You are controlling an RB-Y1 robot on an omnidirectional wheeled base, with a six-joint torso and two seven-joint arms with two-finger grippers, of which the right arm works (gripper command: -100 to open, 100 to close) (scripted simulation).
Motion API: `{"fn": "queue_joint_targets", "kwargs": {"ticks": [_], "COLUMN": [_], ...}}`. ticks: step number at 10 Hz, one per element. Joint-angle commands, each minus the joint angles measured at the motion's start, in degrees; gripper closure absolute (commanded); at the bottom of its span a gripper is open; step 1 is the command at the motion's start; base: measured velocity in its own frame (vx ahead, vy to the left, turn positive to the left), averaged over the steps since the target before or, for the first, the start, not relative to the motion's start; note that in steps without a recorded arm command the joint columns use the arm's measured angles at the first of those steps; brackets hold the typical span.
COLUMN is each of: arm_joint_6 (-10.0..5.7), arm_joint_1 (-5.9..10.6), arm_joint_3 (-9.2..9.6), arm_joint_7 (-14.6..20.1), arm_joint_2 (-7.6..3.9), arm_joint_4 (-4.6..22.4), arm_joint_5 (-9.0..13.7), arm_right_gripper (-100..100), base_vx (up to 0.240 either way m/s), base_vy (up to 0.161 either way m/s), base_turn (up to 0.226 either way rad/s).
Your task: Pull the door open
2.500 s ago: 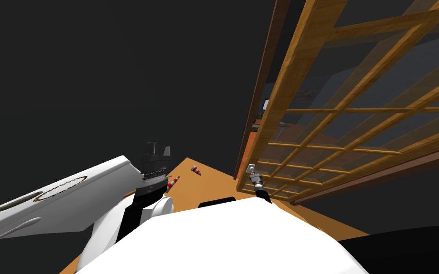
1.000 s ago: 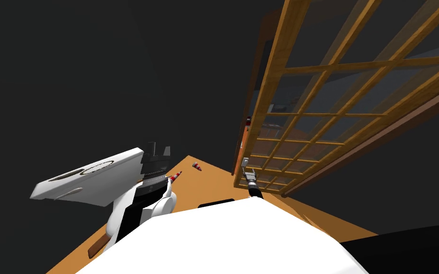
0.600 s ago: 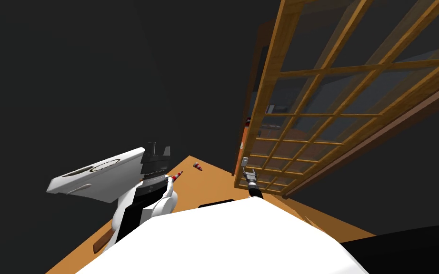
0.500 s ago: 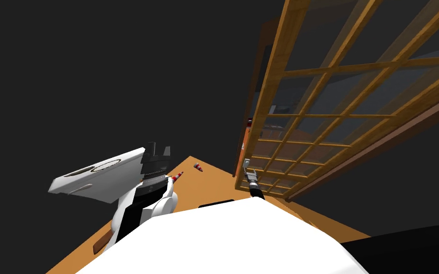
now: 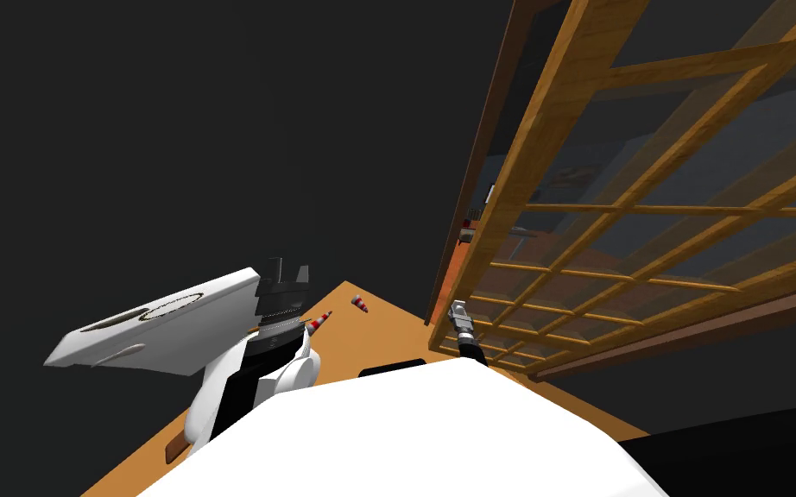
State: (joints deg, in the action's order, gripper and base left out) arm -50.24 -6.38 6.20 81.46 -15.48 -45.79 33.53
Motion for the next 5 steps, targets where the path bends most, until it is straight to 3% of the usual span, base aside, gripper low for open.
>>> {"fn": "queue_joint_targets", "kwargs": {"ticks": [1, 5], "arm_joint_6": [0.08, 0.08], "arm_joint_1": [-0.02, -0.02], "arm_joint_3": [0.07, 0.07], "arm_joint_7": [-0.1, -0.1], "arm_joint_2": [0.08, 0.08], "arm_joint_4": [-0.04, -0.04], "arm_joint_5": [-0.03, -0.03], "arm_right_gripper": [100, 100], "base_vx": [-0.037, -0.016], "base_vy": [-0.003, 0.003], "base_turn": [-0.023, 0.005]}}
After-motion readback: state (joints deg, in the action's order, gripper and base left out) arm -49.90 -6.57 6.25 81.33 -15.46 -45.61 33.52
